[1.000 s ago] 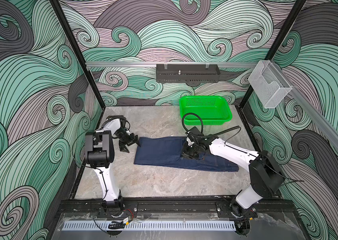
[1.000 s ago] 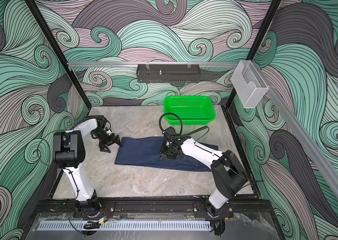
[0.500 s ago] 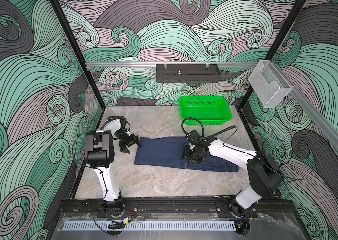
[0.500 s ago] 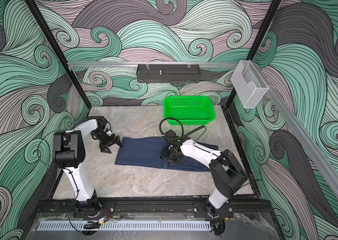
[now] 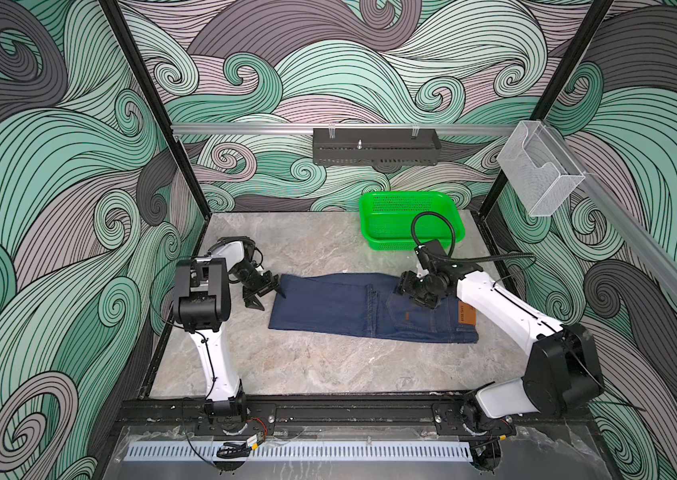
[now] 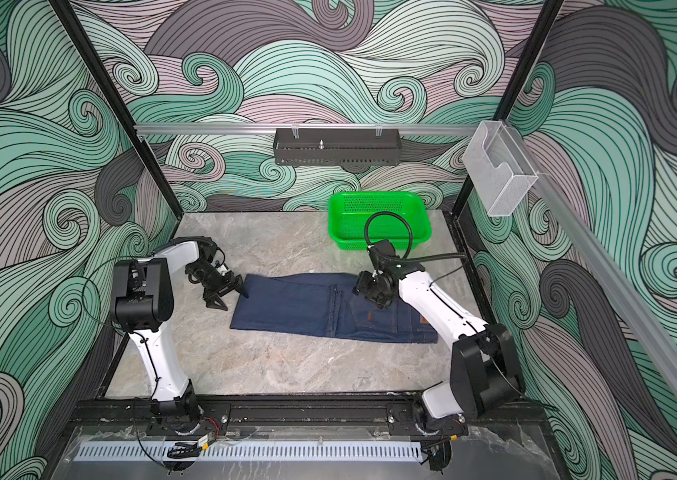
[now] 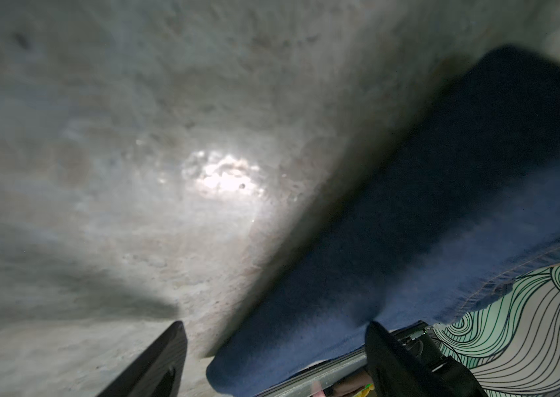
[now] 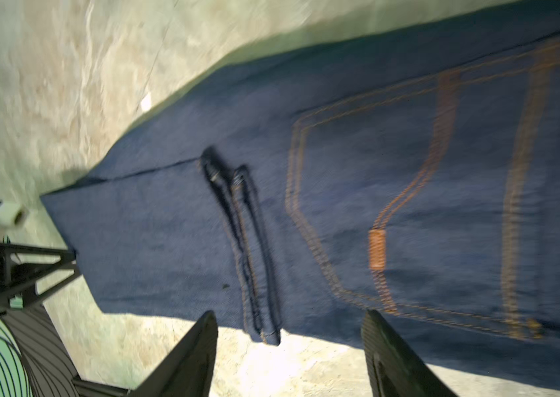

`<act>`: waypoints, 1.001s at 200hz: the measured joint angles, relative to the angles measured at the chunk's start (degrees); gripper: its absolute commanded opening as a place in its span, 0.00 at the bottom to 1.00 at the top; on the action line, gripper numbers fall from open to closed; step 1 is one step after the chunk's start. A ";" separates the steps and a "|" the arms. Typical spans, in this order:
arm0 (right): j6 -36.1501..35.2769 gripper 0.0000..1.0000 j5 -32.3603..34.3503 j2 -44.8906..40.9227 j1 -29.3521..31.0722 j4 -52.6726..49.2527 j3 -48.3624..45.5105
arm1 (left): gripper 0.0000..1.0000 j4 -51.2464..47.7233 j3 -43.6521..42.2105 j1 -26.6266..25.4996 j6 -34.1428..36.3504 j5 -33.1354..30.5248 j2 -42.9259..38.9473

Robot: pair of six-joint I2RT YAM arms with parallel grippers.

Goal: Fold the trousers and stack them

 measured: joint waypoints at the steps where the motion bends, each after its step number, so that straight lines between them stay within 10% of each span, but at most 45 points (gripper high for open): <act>1: -0.11 0.67 -0.02 -0.07 -0.22 0.00 -0.09 | 0.80 0.02 0.00 0.00 0.00 0.04 0.04; 81: -1.55 0.67 -1.79 -0.83 -3.41 0.68 -4.17 | 0.51 0.79 -0.90 -1.77 0.55 3.56 1.38; 153: -1.66 0.66 -2.16 -3.87 -6.05 1.31 -5.18 | 0.00 0.57 -0.96 -3.65 1.07 2.69 1.88; 200: -1.66 0.66 -3.15 -3.87 -7.72 2.43 -6.82 | 0.00 0.35 -0.83 -3.10 0.72 -0.81 -0.28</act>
